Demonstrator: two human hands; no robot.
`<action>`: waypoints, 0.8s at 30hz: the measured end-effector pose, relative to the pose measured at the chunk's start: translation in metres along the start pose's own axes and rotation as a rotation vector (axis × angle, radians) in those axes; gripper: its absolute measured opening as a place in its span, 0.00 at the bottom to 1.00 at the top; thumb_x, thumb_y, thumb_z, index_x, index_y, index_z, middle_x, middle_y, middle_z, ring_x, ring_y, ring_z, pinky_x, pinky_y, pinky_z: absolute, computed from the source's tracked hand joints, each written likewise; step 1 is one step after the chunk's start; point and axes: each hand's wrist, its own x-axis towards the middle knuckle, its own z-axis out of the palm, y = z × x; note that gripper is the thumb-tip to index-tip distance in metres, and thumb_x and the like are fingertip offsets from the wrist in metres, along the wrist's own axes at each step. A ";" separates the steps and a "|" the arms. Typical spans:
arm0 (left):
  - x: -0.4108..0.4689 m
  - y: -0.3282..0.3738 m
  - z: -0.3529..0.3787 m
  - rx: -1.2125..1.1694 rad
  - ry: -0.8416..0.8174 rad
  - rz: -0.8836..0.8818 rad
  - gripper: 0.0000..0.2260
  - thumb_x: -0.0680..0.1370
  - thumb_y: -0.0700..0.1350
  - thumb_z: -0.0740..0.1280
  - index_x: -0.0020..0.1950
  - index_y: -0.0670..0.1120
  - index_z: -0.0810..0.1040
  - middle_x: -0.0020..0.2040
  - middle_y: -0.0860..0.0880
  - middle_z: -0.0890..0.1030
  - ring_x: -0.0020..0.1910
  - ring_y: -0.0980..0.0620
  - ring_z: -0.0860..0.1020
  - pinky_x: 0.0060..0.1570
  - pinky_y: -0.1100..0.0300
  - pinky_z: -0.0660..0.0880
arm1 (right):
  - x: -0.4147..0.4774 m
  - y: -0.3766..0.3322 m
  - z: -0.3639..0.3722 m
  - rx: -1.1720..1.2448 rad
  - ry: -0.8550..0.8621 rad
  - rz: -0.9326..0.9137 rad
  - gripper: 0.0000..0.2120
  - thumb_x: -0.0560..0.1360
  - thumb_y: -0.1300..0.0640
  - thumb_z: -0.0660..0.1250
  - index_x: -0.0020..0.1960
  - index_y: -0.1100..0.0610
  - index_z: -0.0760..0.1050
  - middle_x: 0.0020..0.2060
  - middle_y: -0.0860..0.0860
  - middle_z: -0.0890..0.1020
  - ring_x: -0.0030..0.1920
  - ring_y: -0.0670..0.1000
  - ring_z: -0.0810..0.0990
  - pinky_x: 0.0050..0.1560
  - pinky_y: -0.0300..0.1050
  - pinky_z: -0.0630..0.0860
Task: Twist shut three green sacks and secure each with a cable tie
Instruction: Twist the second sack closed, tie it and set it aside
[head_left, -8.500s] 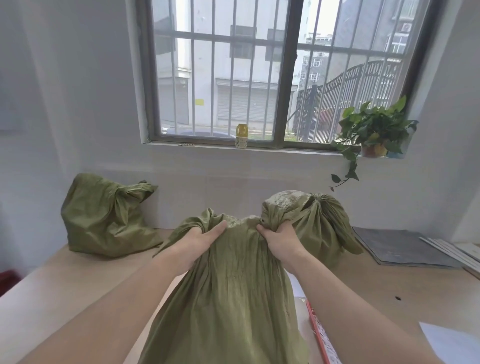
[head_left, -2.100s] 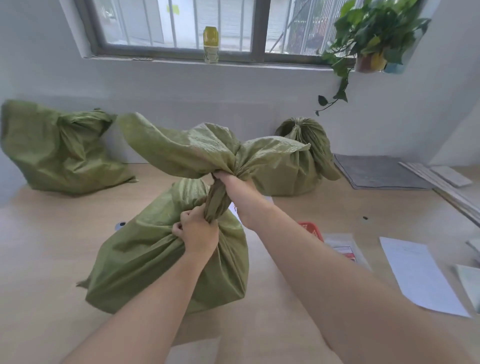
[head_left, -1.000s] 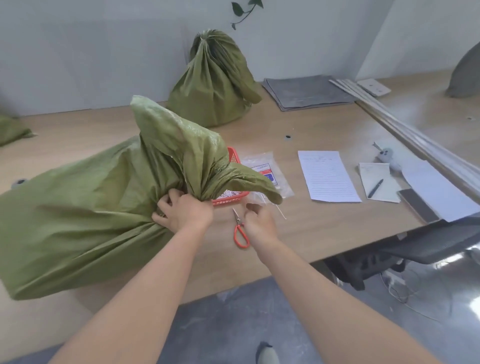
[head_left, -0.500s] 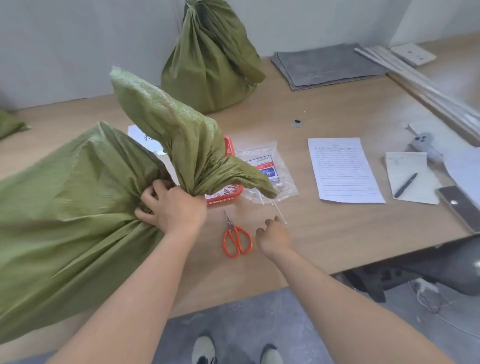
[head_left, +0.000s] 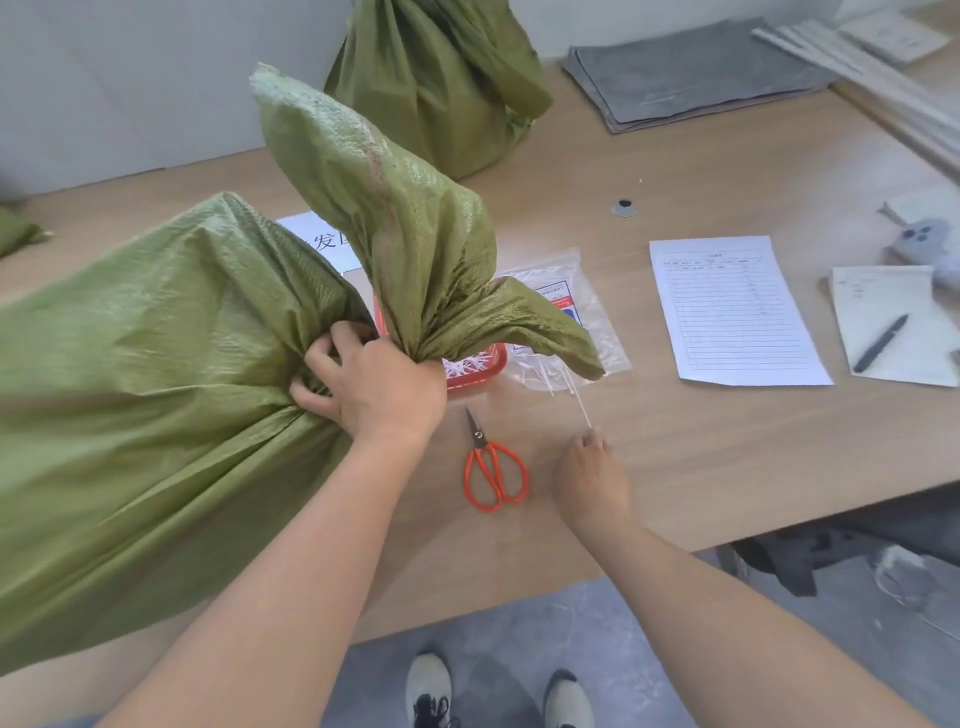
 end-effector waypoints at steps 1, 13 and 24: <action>0.000 0.000 0.001 -0.001 -0.002 0.006 0.11 0.70 0.51 0.69 0.50 0.50 0.84 0.66 0.52 0.71 0.71 0.44 0.62 0.74 0.35 0.51 | -0.004 0.000 -0.001 -0.029 0.023 -0.015 0.18 0.80 0.66 0.57 0.67 0.61 0.76 0.67 0.58 0.75 0.69 0.58 0.74 0.63 0.49 0.75; 0.001 -0.006 0.003 -0.030 0.001 0.035 0.10 0.69 0.49 0.70 0.48 0.52 0.84 0.66 0.52 0.71 0.71 0.44 0.62 0.74 0.35 0.50 | 0.022 0.005 -0.010 0.411 0.080 0.254 0.07 0.76 0.60 0.70 0.51 0.63 0.79 0.49 0.62 0.83 0.54 0.64 0.81 0.43 0.47 0.71; -0.001 -0.016 -0.007 -0.030 -0.020 0.018 0.10 0.67 0.49 0.69 0.47 0.52 0.85 0.66 0.54 0.70 0.70 0.45 0.61 0.73 0.36 0.52 | -0.008 -0.016 0.009 0.082 -0.050 0.237 0.14 0.80 0.62 0.62 0.64 0.58 0.79 0.61 0.55 0.81 0.64 0.56 0.80 0.60 0.47 0.78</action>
